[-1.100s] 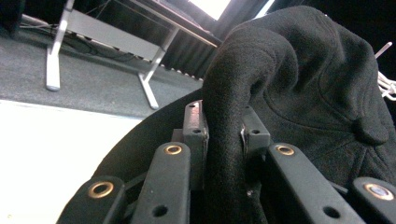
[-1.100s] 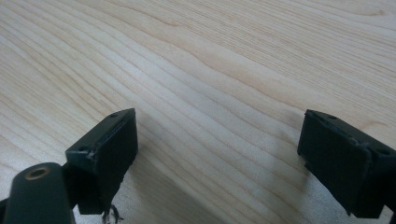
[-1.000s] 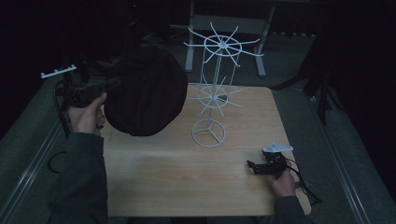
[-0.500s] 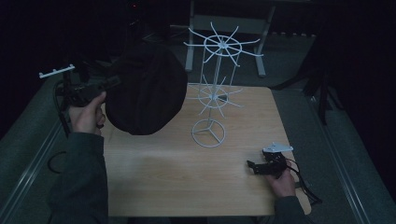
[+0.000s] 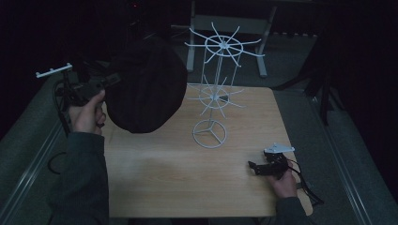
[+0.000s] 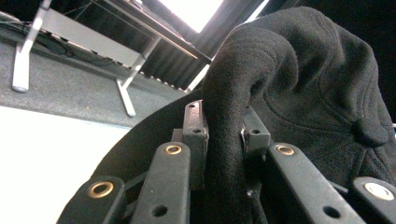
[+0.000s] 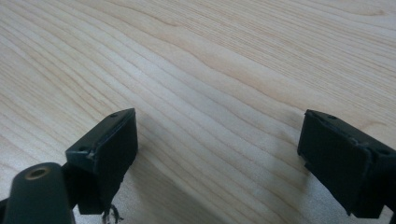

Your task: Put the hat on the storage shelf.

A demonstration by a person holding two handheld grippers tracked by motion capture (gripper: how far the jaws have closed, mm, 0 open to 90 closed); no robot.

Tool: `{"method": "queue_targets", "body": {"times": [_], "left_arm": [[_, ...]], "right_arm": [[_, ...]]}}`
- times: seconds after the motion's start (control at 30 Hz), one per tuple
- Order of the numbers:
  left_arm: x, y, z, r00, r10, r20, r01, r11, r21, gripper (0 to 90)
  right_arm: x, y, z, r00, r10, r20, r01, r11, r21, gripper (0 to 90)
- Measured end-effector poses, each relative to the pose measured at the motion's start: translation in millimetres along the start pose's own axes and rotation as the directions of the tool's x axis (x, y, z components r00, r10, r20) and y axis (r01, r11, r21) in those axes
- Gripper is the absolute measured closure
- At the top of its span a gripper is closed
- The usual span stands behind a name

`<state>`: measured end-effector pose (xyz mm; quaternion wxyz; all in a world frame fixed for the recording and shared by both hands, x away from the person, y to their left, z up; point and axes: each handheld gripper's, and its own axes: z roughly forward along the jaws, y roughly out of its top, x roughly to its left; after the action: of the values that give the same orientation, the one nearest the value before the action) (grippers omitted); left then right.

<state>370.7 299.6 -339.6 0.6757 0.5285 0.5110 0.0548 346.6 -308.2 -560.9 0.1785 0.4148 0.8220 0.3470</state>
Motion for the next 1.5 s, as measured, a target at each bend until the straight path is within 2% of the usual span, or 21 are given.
{"method": "queue_targets", "body": {"times": [0.43,0.63,0.73,0.87,1.2,1.5], "left_arm": [[-6.7,5.3,1.1,0.9999,0.008,0.01,-0.008,0.9999,-0.012,78.0],[-8.7,7.5,1.8,0.9994,-0.012,0.031,0.013,0.9996,-0.026,77.9],[-11.7,7.8,3.0,0.9989,-0.01,0.046,0.011,0.9995,-0.03,77.9],[-14.8,9.9,4.8,0.999,-0.005,0.044,0.007,0.9994,-0.033,77.8],[-13.7,11.4,10.3,0.9977,-0.034,0.059,0.036,0.9982,-0.048,77.7],[-21.8,17.2,14.7,0.9973,-0.02,0.07,0.023,0.9985,-0.05,77.7]], "right_arm": [[0.1,0.0,0.0,1.0,0.001,0.0,-0.001,1.0,0.0,12.0],[0.1,0.0,0.1,1.0,0.001,0.0,-0.001,1.0,-0.001,12.0],[0.0,0.0,0.0,1.0,0.0,0.0,0.0,1.0,0.0,12.0],[0.0,0.0,0.0,1.0,0.0,0.0,0.0,1.0,0.0,12.0],[0.0,0.0,0.1,1.0,0.001,0.0,-0.001,1.0,0.0,12.0],[0.0,0.3,0.3,1.0,0.001,0.0,-0.001,1.0,-0.001,12.0]]}}
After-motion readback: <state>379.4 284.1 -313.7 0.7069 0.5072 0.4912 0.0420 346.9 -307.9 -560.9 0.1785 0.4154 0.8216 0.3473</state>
